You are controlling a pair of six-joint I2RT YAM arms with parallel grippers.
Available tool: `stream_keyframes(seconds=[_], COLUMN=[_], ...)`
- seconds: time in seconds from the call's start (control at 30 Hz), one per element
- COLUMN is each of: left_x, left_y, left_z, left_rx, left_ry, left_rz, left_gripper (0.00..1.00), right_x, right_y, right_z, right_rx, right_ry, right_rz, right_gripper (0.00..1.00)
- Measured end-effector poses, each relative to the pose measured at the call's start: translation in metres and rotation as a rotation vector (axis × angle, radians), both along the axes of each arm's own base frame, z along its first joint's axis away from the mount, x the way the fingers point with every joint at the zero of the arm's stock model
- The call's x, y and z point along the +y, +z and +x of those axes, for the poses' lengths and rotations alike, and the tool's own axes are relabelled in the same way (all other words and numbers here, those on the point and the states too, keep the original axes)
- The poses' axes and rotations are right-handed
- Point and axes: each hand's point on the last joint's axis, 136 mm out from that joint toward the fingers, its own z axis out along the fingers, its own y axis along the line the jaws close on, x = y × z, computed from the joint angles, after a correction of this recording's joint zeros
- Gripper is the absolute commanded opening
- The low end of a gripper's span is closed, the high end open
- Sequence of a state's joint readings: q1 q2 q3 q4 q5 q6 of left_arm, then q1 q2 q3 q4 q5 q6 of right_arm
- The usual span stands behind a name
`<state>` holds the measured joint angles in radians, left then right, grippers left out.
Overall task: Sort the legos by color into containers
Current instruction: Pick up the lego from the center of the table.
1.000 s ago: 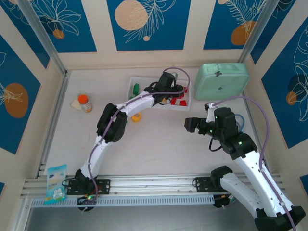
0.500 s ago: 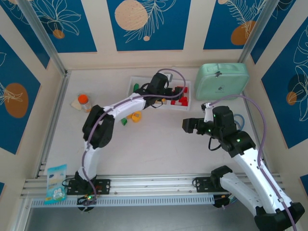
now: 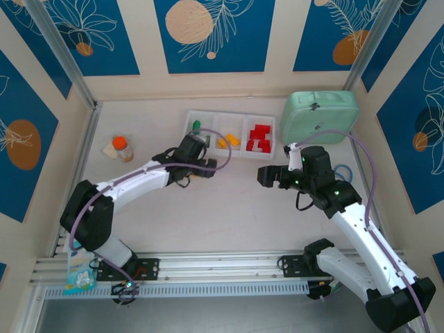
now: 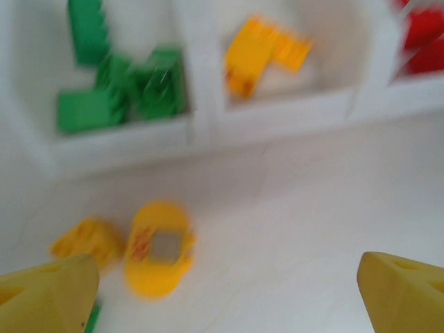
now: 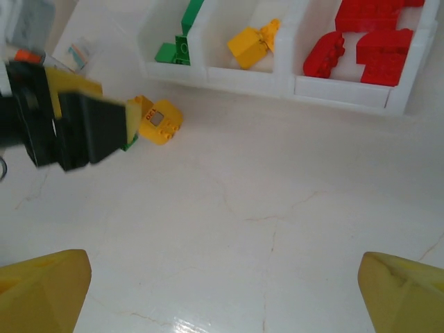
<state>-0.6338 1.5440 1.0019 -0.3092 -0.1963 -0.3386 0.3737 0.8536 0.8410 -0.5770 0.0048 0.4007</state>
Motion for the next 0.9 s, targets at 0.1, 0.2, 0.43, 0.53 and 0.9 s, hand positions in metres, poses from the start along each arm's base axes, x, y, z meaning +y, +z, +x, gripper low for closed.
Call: stream_keyframes(seconds=[0.1,0.2,0.43,0.53,0.9], left_x=[0.039,0.065,0.069,0.069,0.073], left_y=[-0.034,-0.051,-0.053,-0.066,-0.084], left_z=[-0.014,-0.019,-0.009,-0.005,0.014], left_rx=[0.099,0.151,0.140,0.163,0.207], left_ry=[0.066,0.122,0.105,0.093,0.106], left_rz=[0.010,0.026,0.004,0.002,0.011], left_gripper=[0.83,0.79,0.71,0.67,0.60], right_x=[0.004,0.006,0.003,0.002,-0.002], right_y=[-0.006,-0.011,-0.006,-0.002,-0.004], right_z=[0.005,0.006,0.004,0.003,0.003], right_rx=[0.025,0.046,0.033,0.019,0.020], right_ry=[0.001,-0.002,-0.019,-0.026,-0.043], right_rz=[0.004,0.004,0.008,0.013,-0.001], right_gripper=[0.99,0.99,0.99,0.99,0.99])
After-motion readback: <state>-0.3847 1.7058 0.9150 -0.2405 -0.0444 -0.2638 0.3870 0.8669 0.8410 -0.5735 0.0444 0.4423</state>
